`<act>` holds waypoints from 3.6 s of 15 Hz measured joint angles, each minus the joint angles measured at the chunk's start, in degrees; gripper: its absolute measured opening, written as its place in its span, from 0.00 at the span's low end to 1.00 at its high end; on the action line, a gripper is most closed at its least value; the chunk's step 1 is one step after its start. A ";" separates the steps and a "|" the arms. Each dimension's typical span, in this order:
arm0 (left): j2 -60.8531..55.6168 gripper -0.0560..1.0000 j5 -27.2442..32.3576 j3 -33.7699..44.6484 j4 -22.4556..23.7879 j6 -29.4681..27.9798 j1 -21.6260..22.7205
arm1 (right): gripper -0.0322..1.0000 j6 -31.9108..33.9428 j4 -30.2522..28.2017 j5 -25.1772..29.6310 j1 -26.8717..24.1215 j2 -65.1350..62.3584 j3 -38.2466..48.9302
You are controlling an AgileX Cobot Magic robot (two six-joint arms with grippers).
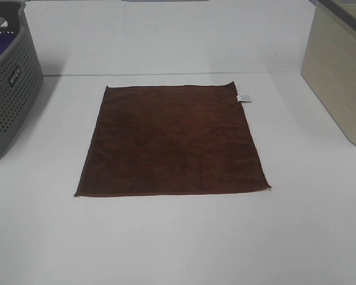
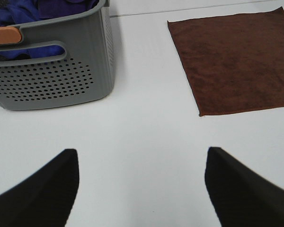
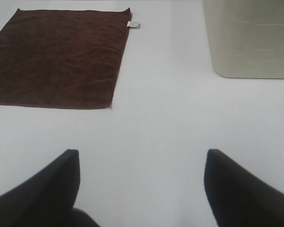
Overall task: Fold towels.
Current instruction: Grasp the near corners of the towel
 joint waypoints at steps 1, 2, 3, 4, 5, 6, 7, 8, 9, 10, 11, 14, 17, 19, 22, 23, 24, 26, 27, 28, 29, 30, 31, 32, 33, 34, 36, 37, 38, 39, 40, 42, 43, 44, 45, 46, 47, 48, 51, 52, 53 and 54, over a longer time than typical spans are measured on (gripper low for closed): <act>0.00 0.72 0.00 0.00 0.00 0.00 0.00 | 0.71 0.00 0.00 0.00 0.00 0.00 0.00; 0.00 0.72 0.00 0.00 0.00 0.00 0.00 | 0.71 0.00 0.00 0.00 0.00 0.00 0.00; 0.00 0.72 0.00 0.00 0.00 0.00 0.00 | 0.71 0.00 0.00 0.00 0.00 0.00 0.00; 0.00 0.72 0.00 0.00 0.00 0.00 0.00 | 0.71 0.00 0.00 0.00 0.00 0.00 0.00; 0.00 0.72 0.00 0.00 0.00 0.00 0.00 | 0.71 0.00 0.00 0.00 0.00 0.00 0.00; 0.00 0.72 0.00 0.00 0.00 0.00 0.00 | 0.71 0.00 0.00 0.00 0.00 0.00 0.00; 0.00 0.72 0.00 0.00 0.00 0.00 0.00 | 0.71 0.00 0.00 0.00 0.00 0.00 0.00; 0.00 0.72 0.00 0.00 0.00 0.00 0.00 | 0.71 0.00 0.00 0.00 0.00 0.00 0.00; 0.00 0.72 0.00 0.00 0.00 0.00 0.00 | 0.71 0.00 0.00 0.00 0.00 0.00 0.00; 0.00 0.72 0.00 0.00 0.00 0.00 0.00 | 0.71 0.00 0.00 0.00 0.00 0.00 0.00; 0.00 0.72 0.00 0.00 0.00 0.00 0.00 | 0.71 0.00 0.00 0.00 0.00 0.00 0.00; 0.00 0.72 0.00 0.00 0.00 0.00 0.00 | 0.71 0.00 0.00 0.00 0.00 0.00 0.00; 0.00 0.72 0.00 0.00 0.00 0.00 0.00 | 0.71 0.00 0.00 0.00 0.00 0.00 0.00; 0.00 0.72 0.00 0.00 0.00 0.00 0.00 | 0.71 0.00 0.06 0.00 0.00 0.00 0.00; 0.00 0.72 0.00 0.00 0.00 0.00 0.00 | 0.71 0.00 0.06 0.00 0.00 0.00 0.00; 0.00 0.72 0.00 0.00 0.00 0.00 0.00 | 0.71 0.00 0.06 0.00 0.00 0.00 0.00; 0.00 0.72 -0.34 -0.23 0.00 0.00 0.00 | 0.71 0.17 0.06 -0.34 0.00 0.00 -0.06; 3.44 0.72 -11.80 -1.32 -1.26 0.00 0.00 | 0.71 1.55 0.46 -9.00 0.00 2.18 -1.09; 5.56 0.72 -16.10 -1.32 -2.12 0.00 0.00 | 0.71 1.60 0.46 -12.49 0.00 4.70 -1.20; 8.59 0.72 -20.45 -1.32 -3.09 0.00 0.00 | 0.71 1.60 0.46 -16.04 0.00 7.73 -1.26; 12.32 0.72 -25.10 -1.32 -4.76 0.00 0.00 | 0.71 1.60 0.57 -20.17 0.00 11.17 -1.26; 16.10 0.72 -28.59 -1.32 -7.22 0.00 0.00 | 0.71 1.60 1.15 -24.29 0.00 15.30 -1.26; 17.93 0.72 -29.56 -1.38 -8.42 0.11 0.00 | 0.71 1.60 1.49 -26.01 0.23 17.48 -1.26; 22.57 0.72 -30.88 -1.38 -11.17 0.86 0.00 | 0.71 1.60 2.23 -29.62 1.26 21.54 -1.26; 27.56 0.72 -31.80 -1.38 -14.27 2.92 0.00 | 0.71 1.60 2.64 -33.06 2.52 26.30 -1.38; 32.37 0.72 -32.20 -1.38 -17.82 5.50 0.00 | 0.71 1.49 2.81 -34.55 3.50 31.11 -2.01; 45.21 0.72 -33.58 -1.38 -28.53 14.90 0.00 | 0.71 -1.20 3.78 -35.81 5.04 45.38 -6.47; 50.71 0.72 -33.75 -1.60 -33.75 19.94 0.00 | 0.71 -2.46 4.58 -35.81 5.04 50.88 -8.59; 55.75 0.72 -33.80 -2.23 -38.33 24.69 0.00 | 0.71 -3.78 5.56 -35.75 5.04 56.32 -10.83; 58.44 0.72 -33.80 -2.64 -40.79 27.27 0.00 | 0.71 -4.58 6.13 -35.58 5.04 59.36 -12.09; 62.97 0.72 -33.86 -3.50 -44.98 31.91 -0.11 | 0.71 -5.67 7.79 -35.29 5.04 65.09 -14.50; 71.79 0.72 -33.92 -5.50 -51.97 38.10 -1.32 | 0.71 -7.10 12.03 -34.09 5.04 73.97 -18.56; 76.03 0.72 -33.92 -7.05 -54.83 40.16 -2.52 | 0.71 -7.45 14.32 -33.80 5.04 78.21 -20.34; 79.64 0.72 -33.92 -8.37 -57.07 41.02 -3.55 | 0.71 -7.45 15.70 -33.58 5.04 81.93 -21.83; 83.48 0.72 -33.92 -9.57 -59.42 41.20 -4.41 | 0.71 -7.45 16.33 -33.29 5.04 85.08 -22.92; 86.80 0.72 -33.92 -10.66 -61.36 41.42 -5.21 | 0.71 -7.45 16.56 -32.77 5.04 87.95 -24.06; 90.47 0.72 -33.69 -12.03 -62.51 41.42 -5.90 | 0.71 -7.45 17.02 -31.63 5.04 90.87 -25.27; 93.33 0.72 -32.95 -13.35 -63.08 41.48 -6.19 | 0.71 -7.56 17.48 -30.08 4.98 93.28 -26.64; 101.53 0.72 -26.99 -17.93 -64.52 41.31 -5.56 | 0.70 -13.69 22.80 -21.66 1.03 100.04 -30.42; 103.02 0.72 -25.10 -19.08 -65.37 41.31 -4.35 | 0.68 -18.05 26.93 -19.14 -1.83 101.87 -31.00; 104.34 0.72 -23.66 -20.00 -66.18 41.37 -2.92 | 0.68 -22.86 31.97 -16.67 -4.98 103.65 -31.17; 105.54 0.72 -22.57 -20.45 -66.46 41.37 -1.83 | 0.67 -27.90 37.18 -14.15 -7.56 105.08 -31.17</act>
